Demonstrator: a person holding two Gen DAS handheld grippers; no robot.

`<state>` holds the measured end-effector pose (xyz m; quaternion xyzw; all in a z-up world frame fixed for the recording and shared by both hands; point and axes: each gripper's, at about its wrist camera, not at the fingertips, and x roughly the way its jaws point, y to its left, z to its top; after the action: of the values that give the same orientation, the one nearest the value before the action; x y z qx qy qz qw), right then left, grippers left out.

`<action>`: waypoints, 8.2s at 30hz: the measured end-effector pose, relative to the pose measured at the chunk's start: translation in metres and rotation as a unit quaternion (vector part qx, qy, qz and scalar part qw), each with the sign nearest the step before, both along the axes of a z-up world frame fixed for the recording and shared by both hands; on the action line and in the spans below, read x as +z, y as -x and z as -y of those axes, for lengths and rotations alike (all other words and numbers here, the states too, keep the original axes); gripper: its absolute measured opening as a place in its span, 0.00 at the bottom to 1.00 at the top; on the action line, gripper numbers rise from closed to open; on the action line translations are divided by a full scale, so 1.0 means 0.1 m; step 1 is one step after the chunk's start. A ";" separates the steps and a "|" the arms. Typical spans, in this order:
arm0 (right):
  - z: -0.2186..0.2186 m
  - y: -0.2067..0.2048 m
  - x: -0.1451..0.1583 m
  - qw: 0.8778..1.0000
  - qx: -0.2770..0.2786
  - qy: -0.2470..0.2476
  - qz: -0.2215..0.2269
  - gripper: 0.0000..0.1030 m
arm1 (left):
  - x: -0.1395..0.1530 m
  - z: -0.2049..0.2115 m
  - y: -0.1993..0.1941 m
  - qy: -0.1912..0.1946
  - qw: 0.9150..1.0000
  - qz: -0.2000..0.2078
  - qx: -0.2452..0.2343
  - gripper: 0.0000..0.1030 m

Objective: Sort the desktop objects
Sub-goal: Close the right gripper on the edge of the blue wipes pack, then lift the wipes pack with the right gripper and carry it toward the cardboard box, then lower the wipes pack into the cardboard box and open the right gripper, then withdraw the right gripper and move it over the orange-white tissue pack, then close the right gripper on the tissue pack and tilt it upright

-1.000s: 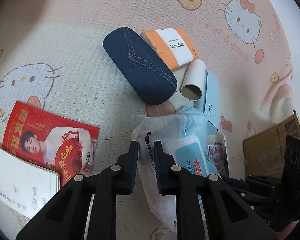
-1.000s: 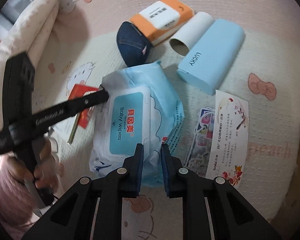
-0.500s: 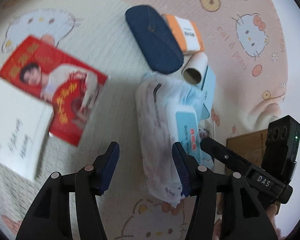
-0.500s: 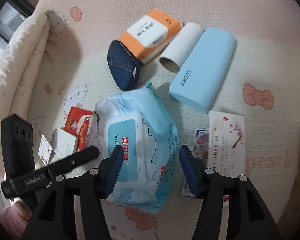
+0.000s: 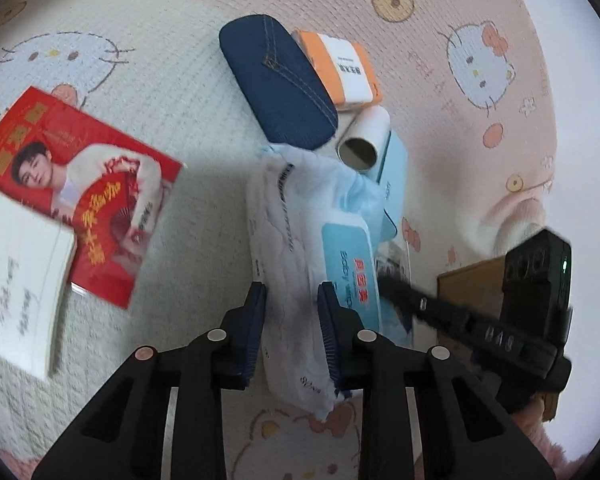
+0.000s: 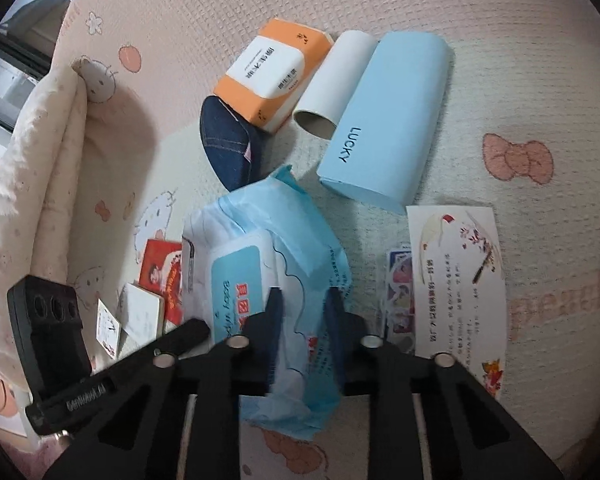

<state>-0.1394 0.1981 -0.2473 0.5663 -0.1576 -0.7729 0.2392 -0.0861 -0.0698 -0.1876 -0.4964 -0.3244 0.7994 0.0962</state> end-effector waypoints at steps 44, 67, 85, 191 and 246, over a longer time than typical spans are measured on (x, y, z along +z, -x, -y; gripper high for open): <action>0.17 -0.01 -0.09 0.998 -0.039 0.054 0.016 0.38 | -0.10 0.00 0.05 -0.030 0.999 0.018 0.009 0.42; -0.10 -0.15 0.94 0.994 -0.044 0.061 -0.080 0.36 | 0.98 -0.32 -0.04 0.021 0.994 -0.107 -0.033 0.40; -0.61 -0.57 1.89 0.981 -0.069 0.052 -0.171 0.36 | 1.76 -0.94 -0.26 0.024 0.978 -0.192 -0.082 0.40; -0.63 -0.60 2.38 0.983 -0.029 -0.129 -0.126 0.76 | 1.74 -0.68 -0.12 0.116 0.978 -0.159 -0.063 0.65; 0.21 1.69 0.32 0.988 -0.132 0.080 0.012 0.11 | 0.34 0.00 2.09 0.094 0.987 -0.038 -0.128 0.18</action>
<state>-0.3082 0.1772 -0.2148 0.5284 -0.2951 -0.7759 0.1777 -0.2948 -0.0695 -0.1539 -0.5102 -0.1782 0.8255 0.1626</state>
